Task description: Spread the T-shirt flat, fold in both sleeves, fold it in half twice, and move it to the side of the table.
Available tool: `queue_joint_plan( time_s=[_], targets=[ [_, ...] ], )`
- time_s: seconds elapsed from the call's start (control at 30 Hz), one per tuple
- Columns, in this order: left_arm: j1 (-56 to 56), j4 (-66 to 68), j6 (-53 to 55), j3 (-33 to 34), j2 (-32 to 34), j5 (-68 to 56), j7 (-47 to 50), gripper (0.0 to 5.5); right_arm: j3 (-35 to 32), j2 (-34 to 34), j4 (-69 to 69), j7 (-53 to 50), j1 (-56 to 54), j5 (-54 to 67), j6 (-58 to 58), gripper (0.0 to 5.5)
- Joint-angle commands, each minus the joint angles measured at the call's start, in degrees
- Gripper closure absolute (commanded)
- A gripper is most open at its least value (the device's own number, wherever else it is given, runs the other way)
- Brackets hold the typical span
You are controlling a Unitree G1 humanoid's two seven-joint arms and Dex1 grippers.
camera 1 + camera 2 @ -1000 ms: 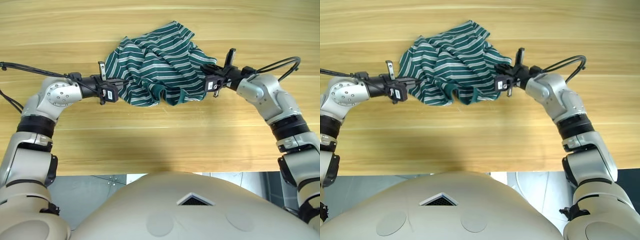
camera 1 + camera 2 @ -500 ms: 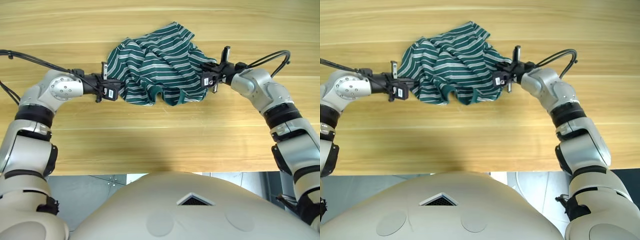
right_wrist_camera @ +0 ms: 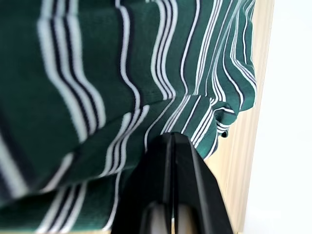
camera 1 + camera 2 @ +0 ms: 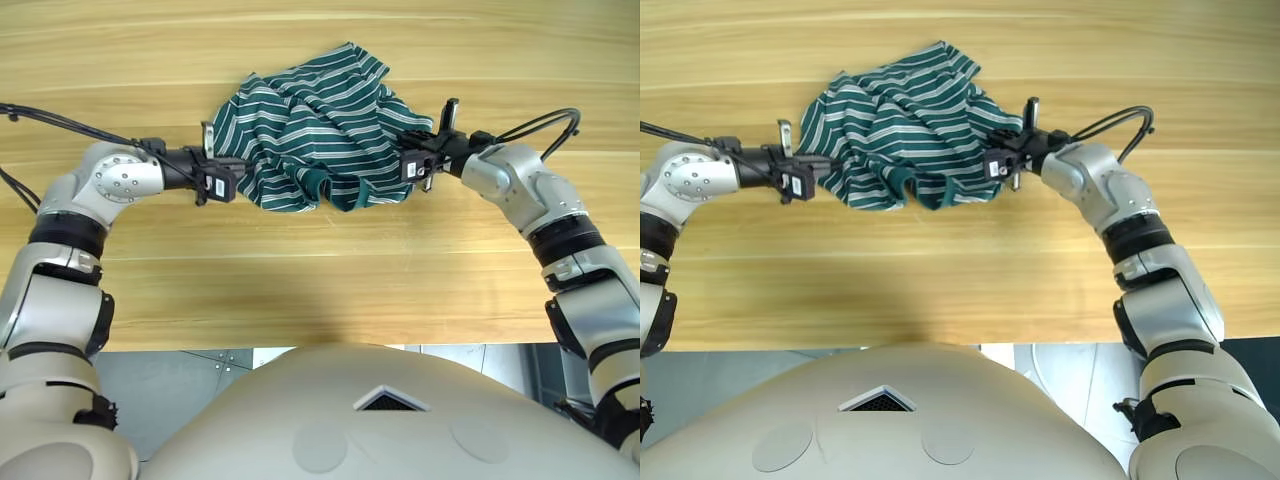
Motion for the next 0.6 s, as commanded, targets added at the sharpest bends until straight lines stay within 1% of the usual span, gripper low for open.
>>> queue_joint_plan(
  time_s=[0.03,0.2,0.6],
  targets=[
    [-0.3,-1.3,-0.1,2.0,1.3,-1.5,0.4,5.49,-0.4,-0.5,-0.5,0.7,0.9,0.4,0.5,5.5],
    [0.3,-2.8,0.1,2.8,1.6,-1.8,0.0,5.49,-0.3,-0.5,-0.6,0.6,0.9,0.3,0.5,5.5],
    [1.9,-5.6,0.3,2.3,1.3,-3.0,-1.9,5.49,-0.5,-0.5,-0.9,0.4,0.4,0.3,0.5,5.5]
  ],
)
